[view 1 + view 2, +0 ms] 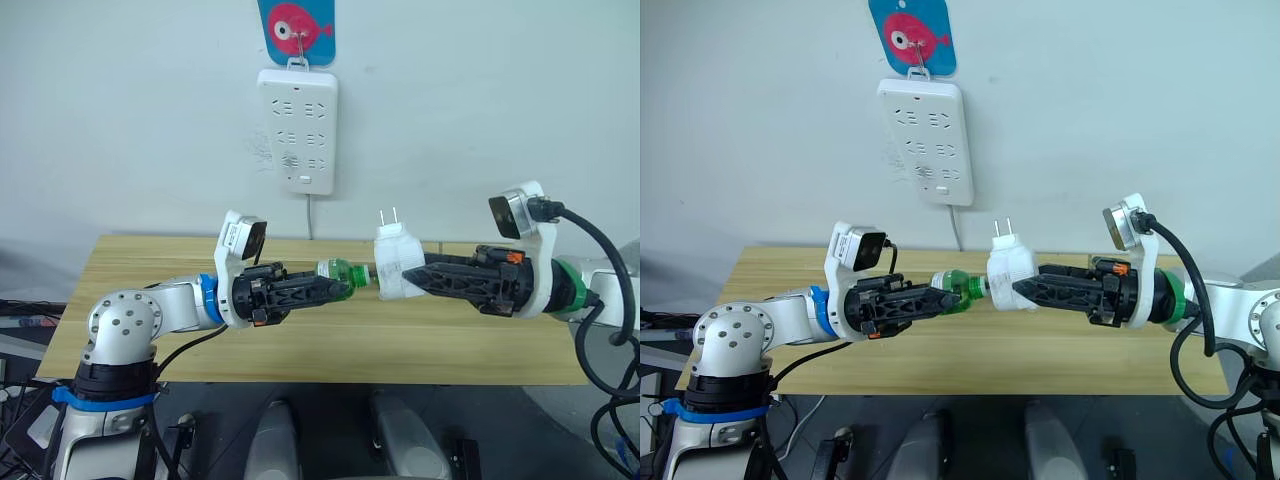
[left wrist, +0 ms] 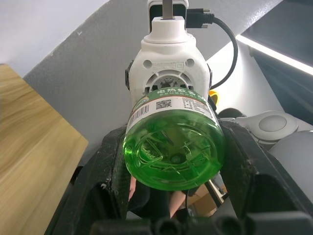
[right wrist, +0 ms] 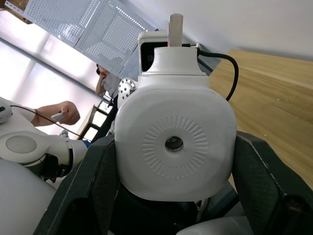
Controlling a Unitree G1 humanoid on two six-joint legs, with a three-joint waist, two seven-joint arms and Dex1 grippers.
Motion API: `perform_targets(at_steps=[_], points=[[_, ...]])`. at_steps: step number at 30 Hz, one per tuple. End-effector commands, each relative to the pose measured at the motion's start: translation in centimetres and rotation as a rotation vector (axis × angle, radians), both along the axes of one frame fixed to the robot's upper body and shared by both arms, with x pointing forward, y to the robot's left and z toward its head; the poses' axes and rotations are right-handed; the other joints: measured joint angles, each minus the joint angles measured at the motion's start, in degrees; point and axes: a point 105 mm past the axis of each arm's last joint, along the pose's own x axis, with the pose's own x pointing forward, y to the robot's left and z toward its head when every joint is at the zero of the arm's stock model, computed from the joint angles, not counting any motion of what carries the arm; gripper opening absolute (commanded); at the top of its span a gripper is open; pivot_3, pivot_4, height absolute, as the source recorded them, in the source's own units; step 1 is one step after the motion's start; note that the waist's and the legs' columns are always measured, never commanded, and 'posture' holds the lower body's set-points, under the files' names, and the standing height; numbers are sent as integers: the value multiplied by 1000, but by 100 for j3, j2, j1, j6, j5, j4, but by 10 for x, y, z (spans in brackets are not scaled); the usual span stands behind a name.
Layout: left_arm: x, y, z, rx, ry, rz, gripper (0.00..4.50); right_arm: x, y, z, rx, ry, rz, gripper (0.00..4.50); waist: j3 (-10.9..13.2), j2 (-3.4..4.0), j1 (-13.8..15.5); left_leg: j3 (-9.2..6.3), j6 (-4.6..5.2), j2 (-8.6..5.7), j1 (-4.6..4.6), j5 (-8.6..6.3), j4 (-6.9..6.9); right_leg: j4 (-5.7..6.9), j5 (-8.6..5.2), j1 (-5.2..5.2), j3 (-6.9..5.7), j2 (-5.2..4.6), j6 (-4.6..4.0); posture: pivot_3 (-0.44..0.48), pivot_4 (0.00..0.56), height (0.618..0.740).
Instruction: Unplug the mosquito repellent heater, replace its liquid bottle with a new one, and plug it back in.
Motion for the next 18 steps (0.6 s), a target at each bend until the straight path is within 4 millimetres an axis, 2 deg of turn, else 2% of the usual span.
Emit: perform_targets(at_steps=[1, 18], points=[[-6, -7, 8, -31, -32, -47, 2263, -8, 9, 5, 14, -30, 45, 2931, 0, 0, 0, 0, 0, 0, 0, 0, 0, 0, 0, 0, 0, 0, 0, -169, 208, 725], [-13, -6, 14, -40, -25, -90, 2263, -4, 1, 1, 3, -6, 20, 2931, 0, 0, 0, 0, 0, 0, 0, 0, 1, 1, 0, 0, -1, 0, 0, -168, 207, 725]])
